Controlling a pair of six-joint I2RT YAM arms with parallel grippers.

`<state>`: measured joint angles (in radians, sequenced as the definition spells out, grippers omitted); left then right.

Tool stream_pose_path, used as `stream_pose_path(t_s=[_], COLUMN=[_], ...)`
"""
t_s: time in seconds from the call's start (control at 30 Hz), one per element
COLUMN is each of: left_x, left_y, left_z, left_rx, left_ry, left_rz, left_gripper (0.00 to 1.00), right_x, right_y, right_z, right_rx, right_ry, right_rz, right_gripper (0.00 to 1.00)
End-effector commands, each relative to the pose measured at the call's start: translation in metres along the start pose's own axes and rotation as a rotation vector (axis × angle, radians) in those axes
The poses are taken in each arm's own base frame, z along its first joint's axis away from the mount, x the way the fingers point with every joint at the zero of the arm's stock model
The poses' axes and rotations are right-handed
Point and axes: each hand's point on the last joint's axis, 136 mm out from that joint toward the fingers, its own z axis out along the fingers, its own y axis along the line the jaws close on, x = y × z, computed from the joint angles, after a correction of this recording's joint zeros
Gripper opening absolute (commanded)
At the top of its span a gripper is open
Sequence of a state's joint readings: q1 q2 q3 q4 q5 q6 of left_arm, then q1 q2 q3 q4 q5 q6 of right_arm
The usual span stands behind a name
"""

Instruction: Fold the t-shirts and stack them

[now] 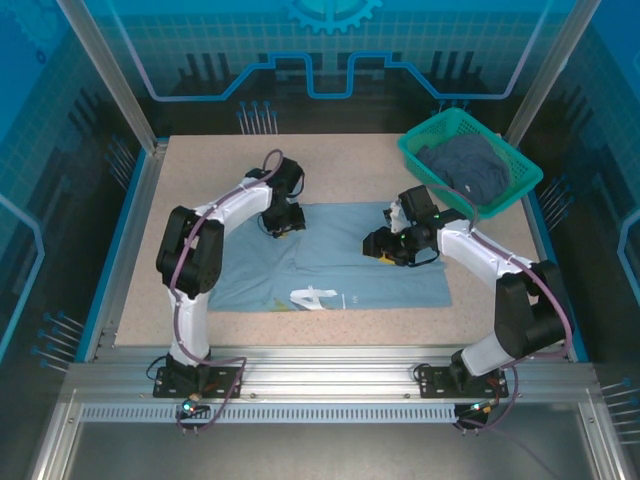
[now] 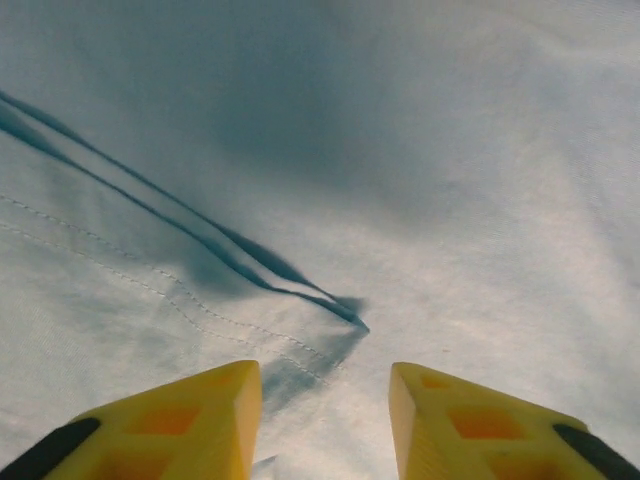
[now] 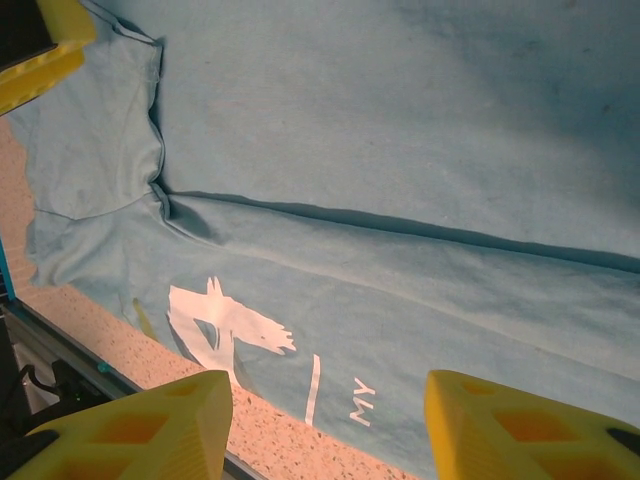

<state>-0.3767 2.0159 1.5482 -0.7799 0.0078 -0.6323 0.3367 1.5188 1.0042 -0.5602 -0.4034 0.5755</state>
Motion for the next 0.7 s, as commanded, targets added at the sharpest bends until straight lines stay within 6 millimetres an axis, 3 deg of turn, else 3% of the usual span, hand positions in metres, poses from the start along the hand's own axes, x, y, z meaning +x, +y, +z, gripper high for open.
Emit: stream_pose_path(t_s=[0.0, 0.17, 0.33, 0.5, 0.6, 0.67], left_x=[0.001, 0.024, 0.059, 0.103, 0.115, 0.103], left_y=[-0.011, 0.029, 0.118, 0.182, 0.207, 0.21], left_z=[-0.036, -0.038, -0.059, -0.079, -0.074, -0.064], left_rx=[0.104, 0.076, -0.019, -0.164, -0.173, -0.096], left_ry=[-0.066, 0.03, 0.087, 0.073, 0.059, 0.05], left_rz=[-0.033, -0.191, -0.502, -0.681, -0.795, -0.822], left_gripper=[0.43, 0.35, 0.28, 0.24, 0.32, 0.38], right_x=[-0.009, -0.01, -0.004, 0.005, 0.004, 0.002], right_y=[0.007, 0.014, 0.024, 0.001, -0.011, -0.016], right_z=[-0.01, -0.012, -0.011, -0.006, -0.004, -0.003], right_rx=[-0.023, -0.044, -0.019, 0.044, 0.023, 0.009], right_ry=[-0.036, -0.049, -0.022, 0.012, 0.013, 0.012], right_rz=[-0.001, -0.029, -0.11, -0.005, 0.076, 0.097], right_gripper=[0.54, 0.54, 0.54, 0.51, 0.51, 0.51])
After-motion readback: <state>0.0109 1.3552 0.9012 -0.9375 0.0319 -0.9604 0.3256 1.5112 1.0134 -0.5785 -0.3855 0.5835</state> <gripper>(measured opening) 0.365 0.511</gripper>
